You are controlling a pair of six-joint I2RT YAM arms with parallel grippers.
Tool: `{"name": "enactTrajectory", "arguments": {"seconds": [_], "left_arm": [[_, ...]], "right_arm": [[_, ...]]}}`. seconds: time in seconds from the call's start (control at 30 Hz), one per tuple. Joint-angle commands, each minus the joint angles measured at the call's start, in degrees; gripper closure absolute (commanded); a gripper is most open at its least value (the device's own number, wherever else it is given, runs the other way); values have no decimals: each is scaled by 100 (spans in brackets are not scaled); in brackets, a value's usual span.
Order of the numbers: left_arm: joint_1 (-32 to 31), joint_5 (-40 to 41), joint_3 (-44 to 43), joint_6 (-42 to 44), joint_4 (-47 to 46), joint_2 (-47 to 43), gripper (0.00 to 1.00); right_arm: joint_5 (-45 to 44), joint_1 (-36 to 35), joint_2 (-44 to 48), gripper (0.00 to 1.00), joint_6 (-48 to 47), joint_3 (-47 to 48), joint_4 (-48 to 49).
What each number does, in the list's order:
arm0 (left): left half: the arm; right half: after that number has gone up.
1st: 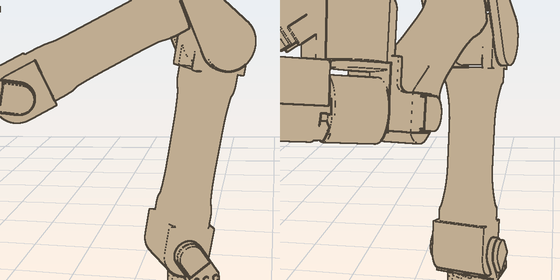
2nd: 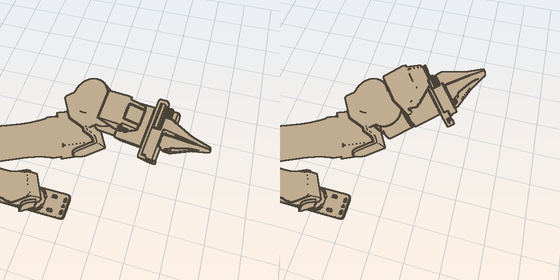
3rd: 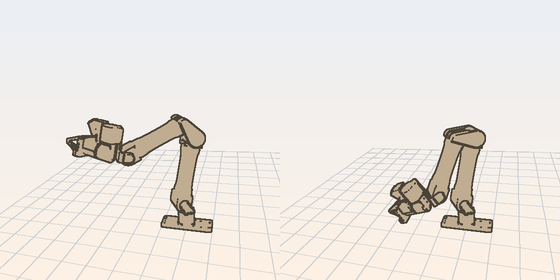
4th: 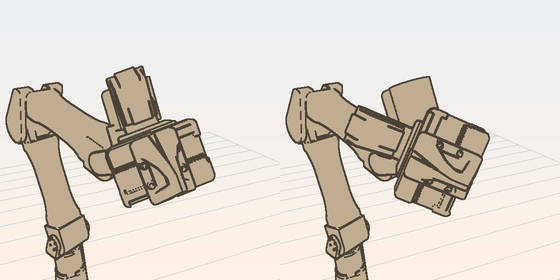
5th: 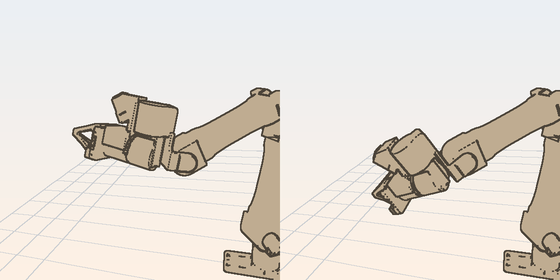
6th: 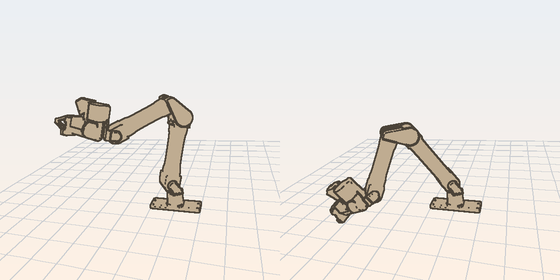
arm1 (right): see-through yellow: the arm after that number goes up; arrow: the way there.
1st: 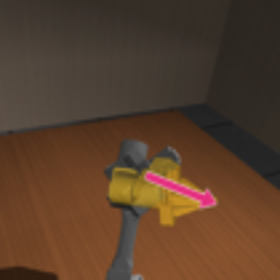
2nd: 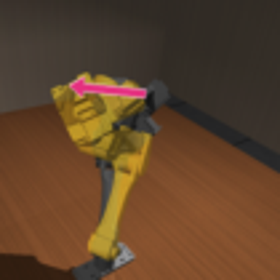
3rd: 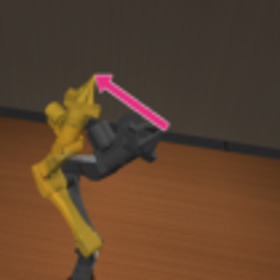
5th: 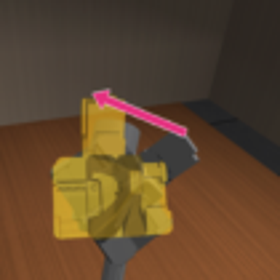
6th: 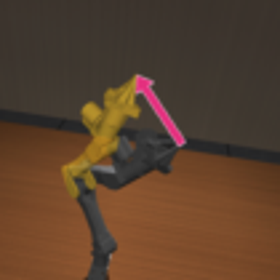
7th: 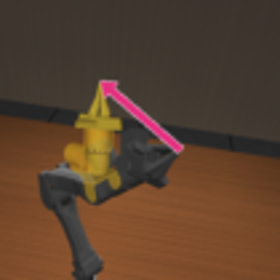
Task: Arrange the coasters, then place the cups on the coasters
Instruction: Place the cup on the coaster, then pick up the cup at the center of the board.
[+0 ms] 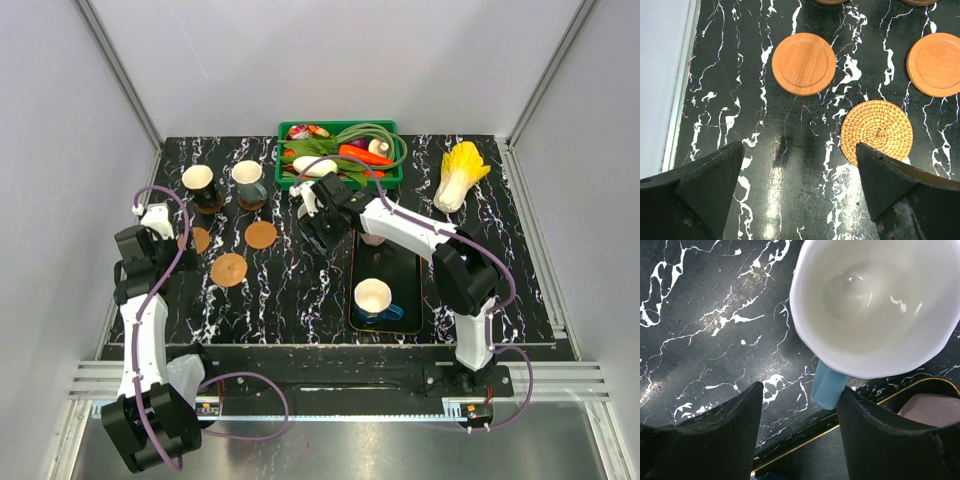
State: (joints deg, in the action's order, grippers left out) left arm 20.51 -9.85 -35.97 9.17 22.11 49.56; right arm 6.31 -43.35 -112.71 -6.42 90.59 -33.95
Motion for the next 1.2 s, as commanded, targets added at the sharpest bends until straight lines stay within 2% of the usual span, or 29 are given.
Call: {"name": "enactTrajectory", "arguments": {"seconds": [0.0,0.6,1.17], "left_arm": [[32,-53,2,50,-312,-52,1],[32,-70,2,67,-330,-69,1],[32,-88,19,76,-330,-61,1]], "right_arm": [[169,-120,381,35,-105,232,-23],[11,-323,258,37,-299,363,-120],[415,-455,188,39,-695,521,-586]]}}
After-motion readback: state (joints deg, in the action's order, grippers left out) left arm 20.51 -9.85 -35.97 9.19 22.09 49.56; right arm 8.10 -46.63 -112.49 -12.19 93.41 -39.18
